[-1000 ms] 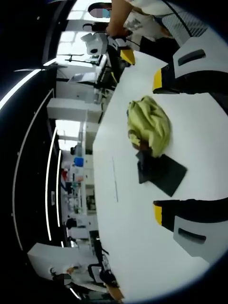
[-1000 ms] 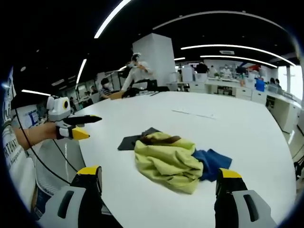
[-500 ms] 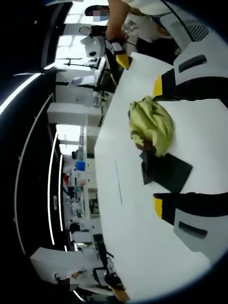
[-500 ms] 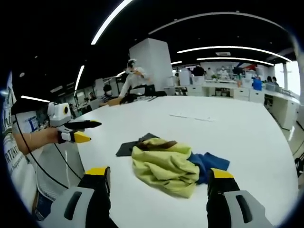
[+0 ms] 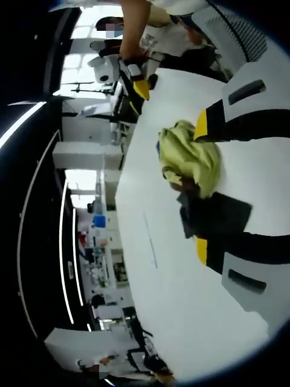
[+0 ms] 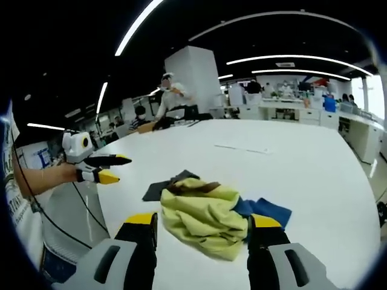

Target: Fold the garment on the visible template until the final outline fits inside the template.

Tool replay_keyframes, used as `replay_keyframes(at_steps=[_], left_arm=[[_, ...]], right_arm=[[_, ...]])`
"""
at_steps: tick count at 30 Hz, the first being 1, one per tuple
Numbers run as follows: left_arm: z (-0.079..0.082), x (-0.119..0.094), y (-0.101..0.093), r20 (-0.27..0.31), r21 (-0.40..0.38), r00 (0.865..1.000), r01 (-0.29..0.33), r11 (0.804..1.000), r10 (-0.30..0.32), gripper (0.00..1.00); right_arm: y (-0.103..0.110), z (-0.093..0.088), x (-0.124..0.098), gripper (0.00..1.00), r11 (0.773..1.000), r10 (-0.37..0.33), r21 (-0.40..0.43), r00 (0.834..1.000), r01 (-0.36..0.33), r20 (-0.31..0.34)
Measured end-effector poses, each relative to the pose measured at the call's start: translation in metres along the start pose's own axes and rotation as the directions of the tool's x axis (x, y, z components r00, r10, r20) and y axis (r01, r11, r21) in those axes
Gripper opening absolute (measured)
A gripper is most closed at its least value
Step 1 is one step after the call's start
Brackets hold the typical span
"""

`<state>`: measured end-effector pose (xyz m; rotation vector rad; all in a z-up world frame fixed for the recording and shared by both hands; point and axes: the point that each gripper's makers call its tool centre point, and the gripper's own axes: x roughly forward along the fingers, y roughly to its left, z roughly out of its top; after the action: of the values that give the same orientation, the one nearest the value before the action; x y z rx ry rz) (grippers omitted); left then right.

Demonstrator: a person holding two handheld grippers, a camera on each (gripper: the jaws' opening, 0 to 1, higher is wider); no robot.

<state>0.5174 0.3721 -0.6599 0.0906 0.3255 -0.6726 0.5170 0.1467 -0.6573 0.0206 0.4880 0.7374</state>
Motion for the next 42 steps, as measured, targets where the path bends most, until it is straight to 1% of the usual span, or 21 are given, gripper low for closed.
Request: replay_keyframes(at_steps=[2, 8, 12, 15, 17, 20, 24, 26, 28, 30, 34, 35, 42], left_arm=[[0.000, 0.005, 0.002, -0.011, 0.008, 1.000, 0.004, 1.000, -0.004, 0.55], [0.005, 0.017, 0.006, -0.011, 0.014, 1.000, 0.014, 1.000, -0.014, 0.53], [0.001, 0.026, 0.004, -0.020, 0.007, 0.999, 0.028, 1.000, -0.028, 0.51], [-0.002, 0.033, 0.003, -0.033, 0.010, 0.999, 0.042, 0.999, -0.042, 0.48], [-0.002, 0.038, 0.005, -0.037, 0.012, 0.999, 0.040, 0.999, -0.040, 0.46], [-0.002, 0.046, 0.007, -0.038, -0.009, 0.998, 0.045, 0.999, -0.045, 0.44], [-0.006, 0.055, 0.008, -0.067, 0.020, 0.997, 0.047, 0.999, -0.046, 0.42], [-0.009, 0.061, 0.008, -0.076, 0.019, 0.996, 0.056, 0.998, -0.054, 0.41], [-0.011, 0.065, 0.008, -0.088, 0.014, 0.994, 0.065, 0.998, -0.064, 0.39], [-0.014, 0.071, 0.007, -0.101, 0.018, 0.992, 0.074, 0.997, -0.072, 0.38], [-0.020, 0.079, 0.005, -0.126, 0.018, 0.988, 0.094, 0.995, -0.091, 0.35], [-0.022, 0.081, 0.005, -0.139, 0.024, 0.986, 0.097, 0.995, -0.092, 0.34], [-0.030, 0.095, 0.003, -0.165, 0.014, 0.980, 0.118, 0.993, -0.114, 0.29]], right_arm=[[-0.002, 0.002, 0.003, 0.55, 1.000, 0.003, 0.001, 1.000, -0.003, -0.005], [-0.011, 0.003, 0.014, 0.48, 1.000, 0.005, 0.016, 1.000, -0.005, -0.017], [-0.016, 0.005, 0.023, 0.44, 1.000, 0.013, 0.021, 1.000, -0.013, -0.024], [-0.022, 0.006, 0.029, 0.41, 0.999, 0.018, 0.028, 0.999, -0.017, -0.031], [-0.026, 0.005, 0.034, 0.39, 0.999, 0.020, 0.032, 0.999, -0.019, -0.037], [-0.032, 0.005, 0.041, 0.36, 0.999, 0.019, 0.026, 0.999, -0.018, -0.048], [-0.041, 0.006, 0.052, 0.32, 1.000, 0.018, 0.022, 0.998, -0.017, -0.062], [-0.045, 0.008, 0.059, 0.31, 0.999, 0.020, 0.028, 0.998, -0.019, -0.063], [-0.047, 0.008, 0.063, 0.30, 0.999, 0.024, 0.026, 0.998, -0.022, -0.065], [-0.050, 0.007, 0.070, 0.30, 0.999, 0.028, 0.020, 0.996, -0.027, -0.080], [-0.051, 0.001, 0.082, 0.31, 0.998, 0.056, 0.005, 0.992, -0.056, -0.114], [-0.051, 0.000, 0.086, 0.30, 0.998, 0.063, 0.004, 0.991, -0.063, -0.121], [-0.058, -0.009, 0.105, 0.29, 0.997, 0.082, 0.002, 0.984, -0.082, -0.159]])
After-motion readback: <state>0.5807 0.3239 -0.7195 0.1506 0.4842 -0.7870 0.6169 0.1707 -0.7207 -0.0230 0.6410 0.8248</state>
